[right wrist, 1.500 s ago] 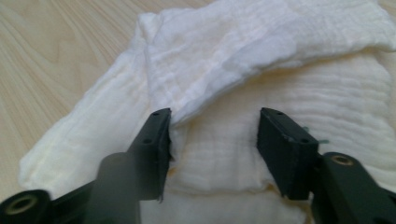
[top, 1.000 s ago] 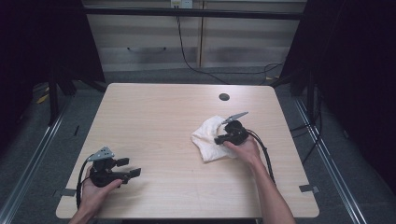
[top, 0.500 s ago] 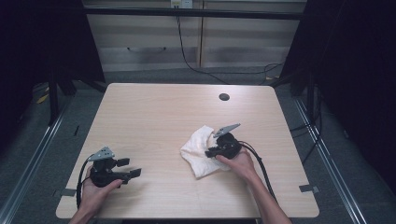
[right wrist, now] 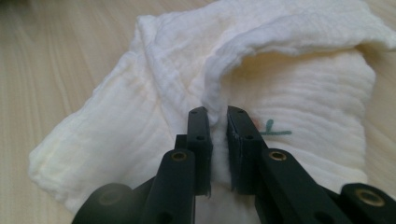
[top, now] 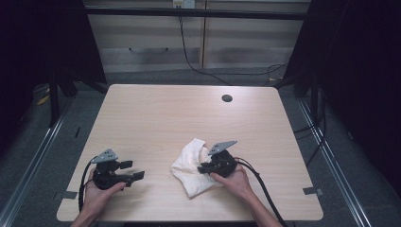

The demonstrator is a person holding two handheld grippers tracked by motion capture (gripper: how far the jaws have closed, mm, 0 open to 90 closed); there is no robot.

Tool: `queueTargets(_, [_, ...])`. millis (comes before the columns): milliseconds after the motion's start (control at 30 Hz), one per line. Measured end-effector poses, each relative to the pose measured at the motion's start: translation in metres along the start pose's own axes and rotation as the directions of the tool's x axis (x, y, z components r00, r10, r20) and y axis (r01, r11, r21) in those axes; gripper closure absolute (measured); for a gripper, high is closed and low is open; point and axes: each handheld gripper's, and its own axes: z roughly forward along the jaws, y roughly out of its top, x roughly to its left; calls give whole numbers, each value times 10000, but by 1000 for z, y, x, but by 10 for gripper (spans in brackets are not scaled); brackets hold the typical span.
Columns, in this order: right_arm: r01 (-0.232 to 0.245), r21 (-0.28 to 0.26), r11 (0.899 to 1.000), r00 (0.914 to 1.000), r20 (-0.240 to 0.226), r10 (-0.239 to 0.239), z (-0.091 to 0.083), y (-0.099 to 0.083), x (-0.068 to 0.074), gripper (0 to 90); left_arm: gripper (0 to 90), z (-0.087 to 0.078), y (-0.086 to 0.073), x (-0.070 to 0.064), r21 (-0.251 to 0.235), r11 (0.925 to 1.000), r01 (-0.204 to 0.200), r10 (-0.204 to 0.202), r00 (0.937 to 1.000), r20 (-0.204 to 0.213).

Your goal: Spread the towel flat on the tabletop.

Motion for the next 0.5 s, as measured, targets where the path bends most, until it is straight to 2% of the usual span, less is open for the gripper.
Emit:
queueTargets(67, [135, -180, 9997, 9998, -139, -138, 4, 1, 3, 805, 233, 1, 0, -1, 39, 10000, -38, 38, 10000, -3])
queueTargets(200, [276, -267, 9993, 9996, -88, -278, 10, 4, 8, 777, 233, 1, 1, -1, 32, 10000, -52, 52, 10000, 27])
queueTargets(233, [245, -247, 9994, 9994, -235, -251, 13, 7, 9, 695, 234, 0, 0, -1, 44, 10000, -75, 75, 10000, 23])
queueTargets(333, [244, -395, 9989, 9994, -252, -254, 12, 12, 10, 589, 238, -1, 0, -1, -16, 10000, -14, 14, 10000, 2])
queueTargets(400, [84, -736, 9973, 9988, -483, -119, 1, 14, 8, 551, 242, -1, 0, -1, -15, 10000, 8, -8, 10000, 19])
queueTargets(433, [84, -736, 9973, 9988, -483, -119, 1, 14, 8, 551, 242, -1, 0, -1, -17, 10000, 30, -30, 10000, 24])
queueTargets(467, [-42, -1202, 9927, 9995, -315, 4, -14, 17, 6, 526, 248, -2, 0, -1, -18, 10000, 40, -40, 10000, 46])
queueTargets(500, [-94, -1417, 9899, 9997, -228, 62, -24, 18, 3, 524, 252, -2, 1, -2, 5, 10000, 16, -16, 10000, 49])
